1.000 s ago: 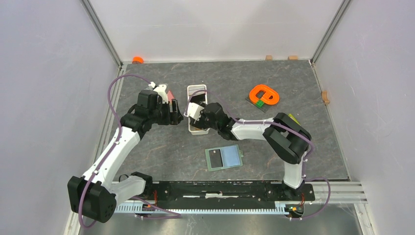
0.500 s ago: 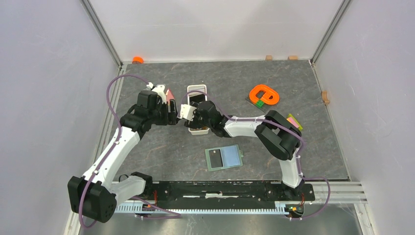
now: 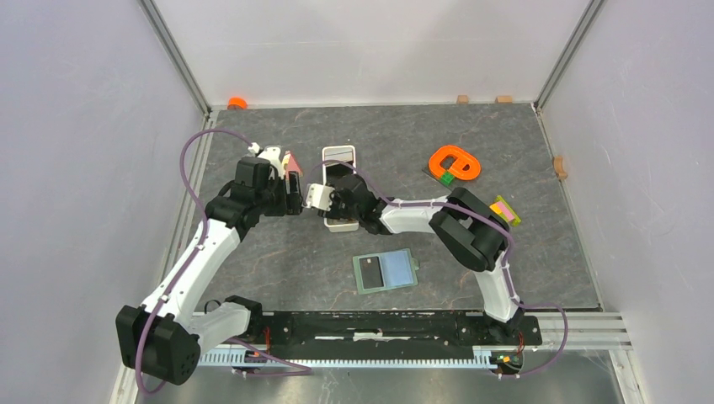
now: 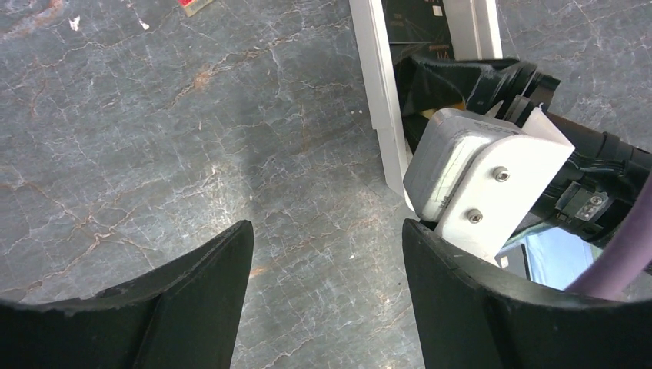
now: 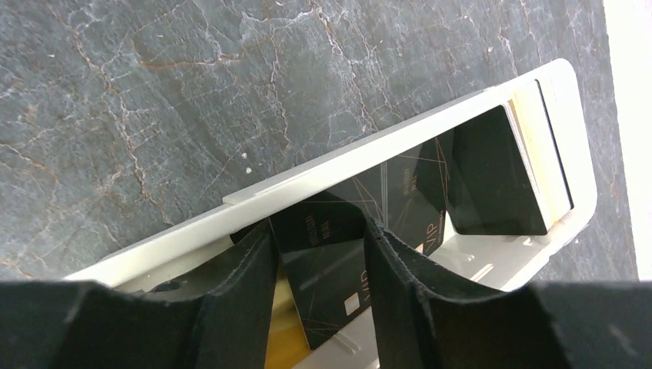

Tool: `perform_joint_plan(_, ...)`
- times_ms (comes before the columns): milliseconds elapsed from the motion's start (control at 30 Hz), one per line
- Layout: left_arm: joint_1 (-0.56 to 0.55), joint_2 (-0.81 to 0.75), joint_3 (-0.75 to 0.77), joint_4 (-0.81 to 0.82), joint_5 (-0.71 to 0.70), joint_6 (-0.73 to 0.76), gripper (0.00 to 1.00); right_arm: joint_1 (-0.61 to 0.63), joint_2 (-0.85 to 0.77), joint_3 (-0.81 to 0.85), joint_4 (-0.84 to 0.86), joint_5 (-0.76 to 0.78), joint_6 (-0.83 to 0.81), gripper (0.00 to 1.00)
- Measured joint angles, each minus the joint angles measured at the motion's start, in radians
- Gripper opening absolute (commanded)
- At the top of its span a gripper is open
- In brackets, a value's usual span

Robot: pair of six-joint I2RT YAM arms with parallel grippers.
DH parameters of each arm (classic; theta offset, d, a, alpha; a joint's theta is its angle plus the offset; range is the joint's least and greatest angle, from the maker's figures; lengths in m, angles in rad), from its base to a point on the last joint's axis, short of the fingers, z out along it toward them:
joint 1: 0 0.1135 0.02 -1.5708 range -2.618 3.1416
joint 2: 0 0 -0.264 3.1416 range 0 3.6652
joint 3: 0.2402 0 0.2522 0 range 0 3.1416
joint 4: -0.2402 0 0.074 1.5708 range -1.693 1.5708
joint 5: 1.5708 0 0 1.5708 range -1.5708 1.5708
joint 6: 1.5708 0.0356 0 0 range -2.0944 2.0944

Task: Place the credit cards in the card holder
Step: Pick up the credit card from the storage box.

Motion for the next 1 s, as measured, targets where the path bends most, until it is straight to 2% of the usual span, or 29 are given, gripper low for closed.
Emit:
perform_joint_plan(167,0.000,0.000,0.000,0.008,0.001,0.000,0.78,0.005,-0.001,-0.026,0.055,0.038,-0.018,0.24)
perform_joint_plan(333,-0.007,-0.001,0.000,0.018,0.027,0.000,0.78,0.017,-0.055,-0.122,0.162,0.083,-0.021,0.10)
perform_joint_plan(600,-0.008,-0.002,0.000,0.023,0.033,0.000,0.78,0.032,-0.138,-0.215,0.259,0.150,0.028,0.00)
perform_joint_plan(800,-0.008,-0.006,0.000,0.023,0.032,0.000,0.76,0.032,-0.235,-0.295,0.320,0.203,0.119,0.00)
perform_joint_plan(1000,-0.008,-0.037,-0.011,0.043,0.051,0.001,0.74,0.030,-0.396,-0.360,0.348,0.222,0.244,0.00)
